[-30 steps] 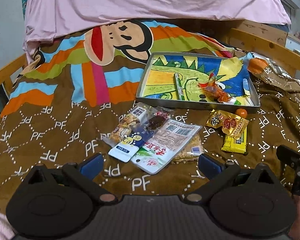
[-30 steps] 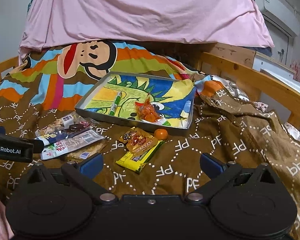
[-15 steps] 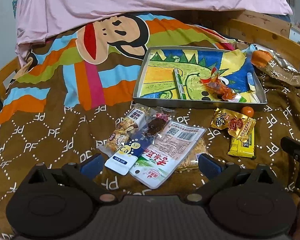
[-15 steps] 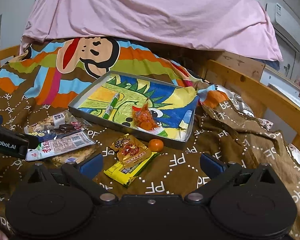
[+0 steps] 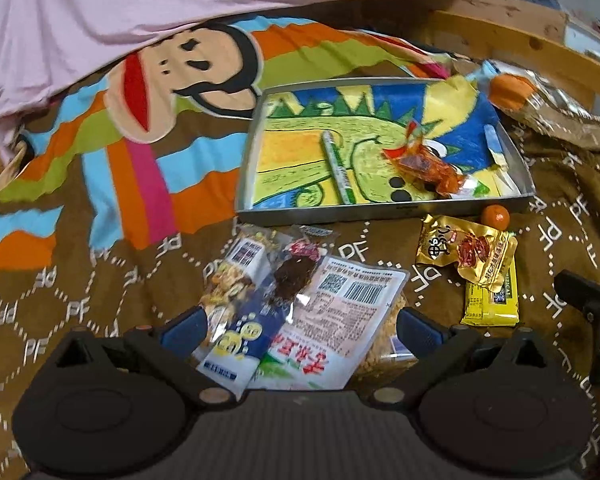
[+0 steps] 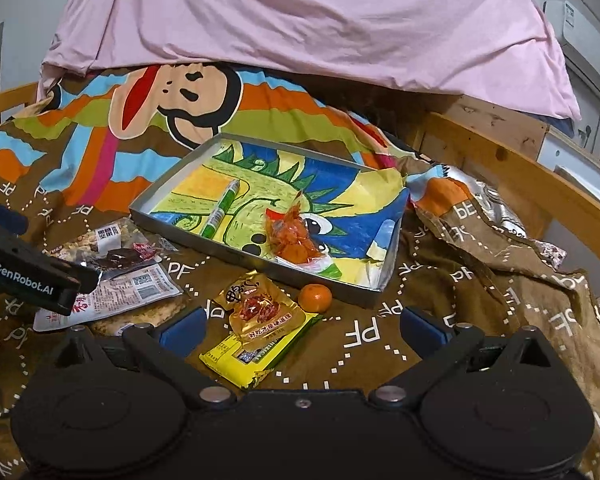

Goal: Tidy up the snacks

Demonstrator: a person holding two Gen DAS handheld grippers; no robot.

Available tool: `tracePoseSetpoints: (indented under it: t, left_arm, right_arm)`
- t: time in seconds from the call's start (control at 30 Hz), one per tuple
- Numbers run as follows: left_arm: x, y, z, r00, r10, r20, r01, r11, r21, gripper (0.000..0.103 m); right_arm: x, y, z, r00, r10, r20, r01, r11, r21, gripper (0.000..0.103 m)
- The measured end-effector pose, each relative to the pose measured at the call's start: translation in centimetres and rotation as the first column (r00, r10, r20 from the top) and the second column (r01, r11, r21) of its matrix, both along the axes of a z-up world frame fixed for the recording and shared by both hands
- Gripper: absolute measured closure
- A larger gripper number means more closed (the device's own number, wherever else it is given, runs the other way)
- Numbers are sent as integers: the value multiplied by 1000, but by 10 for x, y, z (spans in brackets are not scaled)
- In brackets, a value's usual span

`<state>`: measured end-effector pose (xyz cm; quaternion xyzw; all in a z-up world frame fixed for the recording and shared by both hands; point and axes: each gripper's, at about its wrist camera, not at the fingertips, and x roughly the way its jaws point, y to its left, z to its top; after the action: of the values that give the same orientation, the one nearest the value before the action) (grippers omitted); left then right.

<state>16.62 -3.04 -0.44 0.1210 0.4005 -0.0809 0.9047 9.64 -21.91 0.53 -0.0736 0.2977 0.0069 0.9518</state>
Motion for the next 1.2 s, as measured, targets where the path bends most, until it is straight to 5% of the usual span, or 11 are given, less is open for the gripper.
tracePoseSetpoints:
  t: [0.2,0.43,0.93,1.2]
  left_arm:
    - [23,-2,-10,992,-122,-17,122,992,22,0]
    - [43,13,-20,971,-233,-53,230,972,-52,0]
    - [75,-1,-36,972,-222,-79,205,963,-174,0]
    - [96,-18,-35,963,-243,-112,181,901,-395,1]
  right_arm:
    - [15,-1,-13,999,19,-47,-20,1000,-21,1]
    - [35,-4,-32,983,113,-147,-111,994,20,1]
    - [76,6,-73,963,93,-252,-52,985,163,9]
    - [75,21,-81,966,50,-253,-31,996,78,27]
